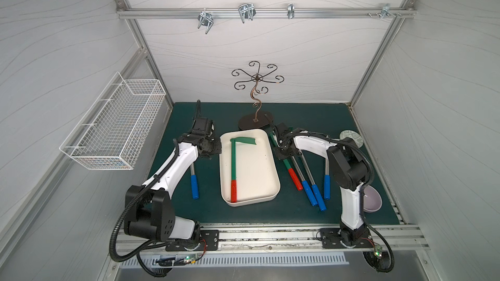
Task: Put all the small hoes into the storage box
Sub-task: Pick up the hoe from the center of the board, then place the hoe in the storage box.
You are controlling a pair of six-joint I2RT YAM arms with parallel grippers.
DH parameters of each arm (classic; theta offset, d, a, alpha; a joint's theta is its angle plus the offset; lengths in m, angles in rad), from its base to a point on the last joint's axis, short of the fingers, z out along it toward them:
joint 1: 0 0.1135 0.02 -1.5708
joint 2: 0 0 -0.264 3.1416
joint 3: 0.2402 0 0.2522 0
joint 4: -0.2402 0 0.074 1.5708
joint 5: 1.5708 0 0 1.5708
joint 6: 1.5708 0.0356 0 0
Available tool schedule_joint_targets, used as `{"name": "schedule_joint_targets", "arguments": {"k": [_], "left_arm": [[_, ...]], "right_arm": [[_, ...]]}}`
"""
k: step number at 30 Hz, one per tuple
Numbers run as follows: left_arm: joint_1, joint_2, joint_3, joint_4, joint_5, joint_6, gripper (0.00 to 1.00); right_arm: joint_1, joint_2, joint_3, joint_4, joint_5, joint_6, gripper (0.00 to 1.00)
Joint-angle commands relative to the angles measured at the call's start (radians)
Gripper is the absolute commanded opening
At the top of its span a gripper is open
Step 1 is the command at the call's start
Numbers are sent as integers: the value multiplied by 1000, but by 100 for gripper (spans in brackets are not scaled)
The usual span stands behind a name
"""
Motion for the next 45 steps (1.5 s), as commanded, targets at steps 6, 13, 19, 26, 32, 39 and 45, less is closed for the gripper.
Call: {"name": "schedule_joint_targets", "arguments": {"k": [6,13,19,26,32,39,45], "left_arm": [[8,-34,7,29,7,-7,47],[8,-53,-14,50,31,-13,47],[6,-113,-54,123,192,-29,49],[2,-254,-208,381,466,-318,58],[-100,-280,-340,643,439,-530,63],[-216,-203,-360,844,379,-658,63],[-239,-134,-329,947,363,-733,62]], "right_arm": [[8,-276,23,-122,-67,11,0],[3,-478,-26,-183,-210,49,0],[-22,-599,-135,-53,-548,155,0],[-24,-637,-331,300,-808,370,0],[-3,-619,-431,571,-888,511,0],[43,-615,-460,703,-920,563,0],[68,-619,-488,788,-939,607,0]]}}
